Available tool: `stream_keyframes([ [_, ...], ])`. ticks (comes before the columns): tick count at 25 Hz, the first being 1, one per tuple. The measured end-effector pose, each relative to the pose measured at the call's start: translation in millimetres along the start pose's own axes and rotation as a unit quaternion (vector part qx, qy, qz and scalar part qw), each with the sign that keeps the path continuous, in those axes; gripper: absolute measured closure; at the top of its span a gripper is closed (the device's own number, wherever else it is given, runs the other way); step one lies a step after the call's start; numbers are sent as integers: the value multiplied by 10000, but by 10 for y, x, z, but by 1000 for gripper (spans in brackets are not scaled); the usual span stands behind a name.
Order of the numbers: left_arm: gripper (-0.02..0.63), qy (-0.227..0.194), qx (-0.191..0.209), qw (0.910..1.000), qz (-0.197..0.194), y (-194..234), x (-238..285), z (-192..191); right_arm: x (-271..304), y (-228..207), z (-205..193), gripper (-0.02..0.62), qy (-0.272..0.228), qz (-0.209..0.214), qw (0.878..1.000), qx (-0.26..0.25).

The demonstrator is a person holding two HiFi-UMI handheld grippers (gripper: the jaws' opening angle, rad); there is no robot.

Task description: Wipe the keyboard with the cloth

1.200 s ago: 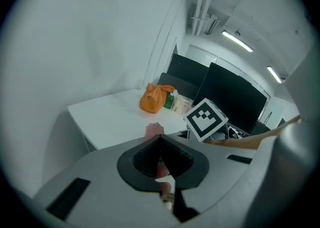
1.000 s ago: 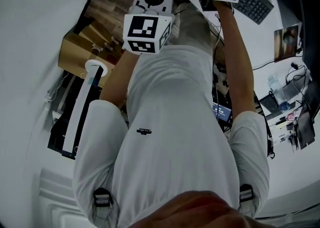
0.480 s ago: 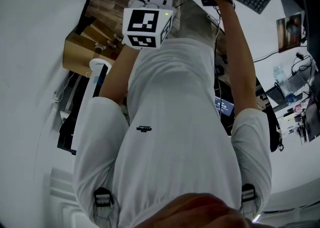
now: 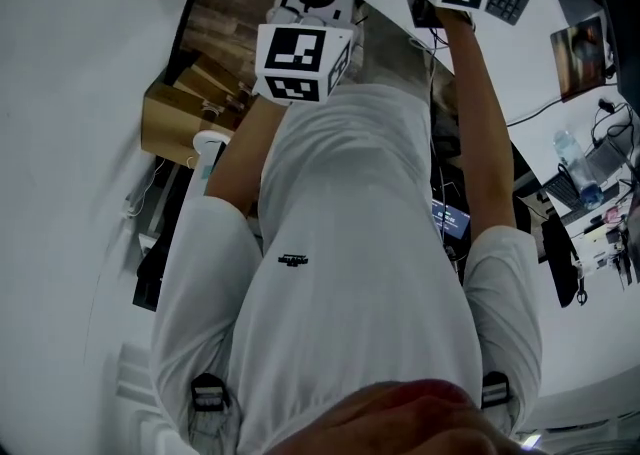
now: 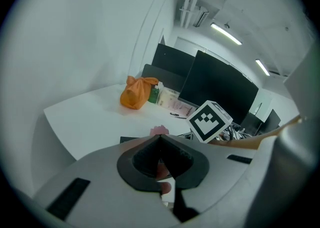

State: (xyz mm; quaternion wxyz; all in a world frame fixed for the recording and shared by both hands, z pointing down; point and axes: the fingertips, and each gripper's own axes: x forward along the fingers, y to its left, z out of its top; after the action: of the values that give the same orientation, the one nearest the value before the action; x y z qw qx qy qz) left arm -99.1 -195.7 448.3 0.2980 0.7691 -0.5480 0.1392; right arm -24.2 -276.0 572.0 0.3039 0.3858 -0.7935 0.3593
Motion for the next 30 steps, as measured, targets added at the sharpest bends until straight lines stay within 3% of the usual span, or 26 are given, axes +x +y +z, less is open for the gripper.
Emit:
stream_keyframes([
  [30,592,356,613,9957,-588,-838,499,-38,-704,-1265,-296,569,-328,-743,9942,702],
])
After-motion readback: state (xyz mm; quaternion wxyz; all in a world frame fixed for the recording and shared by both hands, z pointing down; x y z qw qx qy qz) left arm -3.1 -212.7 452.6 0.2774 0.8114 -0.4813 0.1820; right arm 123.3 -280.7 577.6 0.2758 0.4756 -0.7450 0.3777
